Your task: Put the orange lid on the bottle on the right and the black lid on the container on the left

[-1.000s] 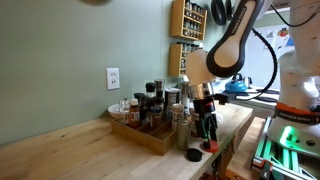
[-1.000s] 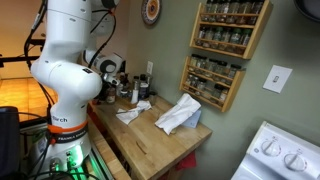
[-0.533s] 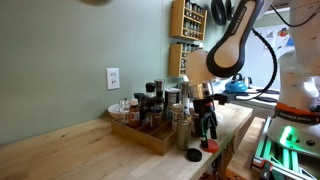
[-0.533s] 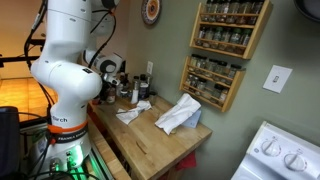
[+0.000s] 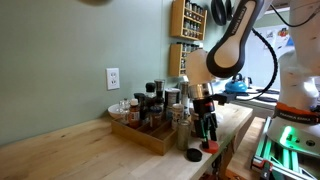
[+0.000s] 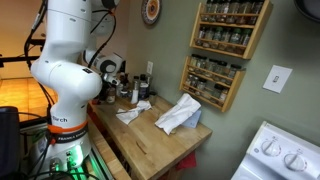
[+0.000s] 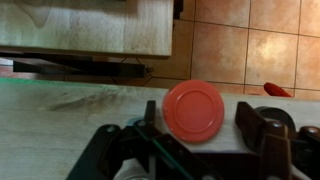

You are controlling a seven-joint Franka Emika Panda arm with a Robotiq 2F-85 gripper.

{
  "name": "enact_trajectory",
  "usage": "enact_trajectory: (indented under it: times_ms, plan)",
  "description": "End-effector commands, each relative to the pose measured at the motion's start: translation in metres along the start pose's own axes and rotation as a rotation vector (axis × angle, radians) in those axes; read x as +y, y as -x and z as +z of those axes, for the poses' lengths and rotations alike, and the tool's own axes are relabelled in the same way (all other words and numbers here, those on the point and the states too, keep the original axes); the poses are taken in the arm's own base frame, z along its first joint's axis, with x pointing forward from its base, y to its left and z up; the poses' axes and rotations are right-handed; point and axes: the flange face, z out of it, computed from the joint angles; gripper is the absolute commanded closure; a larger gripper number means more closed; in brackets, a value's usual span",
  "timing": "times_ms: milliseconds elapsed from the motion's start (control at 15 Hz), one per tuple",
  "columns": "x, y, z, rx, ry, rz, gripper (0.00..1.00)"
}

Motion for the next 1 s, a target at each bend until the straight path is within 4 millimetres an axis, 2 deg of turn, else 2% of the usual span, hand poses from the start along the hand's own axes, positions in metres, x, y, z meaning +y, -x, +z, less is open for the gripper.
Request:
enact_trajectory:
  times_ms: [0,67,267,333,467,533,667,933]
  plan:
    - [-0.0015,0.0016,0.0077,0.004,0.019,0.023,0.0]
    - [-0.0017,0.0014,0.0084,0.006,0.027,0.032,0.0]
    - [-0.0024,0.0012,0.009,0.006,0.037,0.043,0.19]
    - [-0.003,0.0013,0.0095,0.006,0.043,0.047,0.29]
    - [-0.0039,0.0012,0.011,0.008,0.059,0.056,0.4]
    - [-0.0043,0.0012,0.0115,0.008,0.065,0.059,0.51]
    - [-0.0053,0.0011,0.0111,0.012,0.071,0.066,0.65]
    - [-0.0063,0.0034,0.0056,0.018,0.071,0.065,0.65]
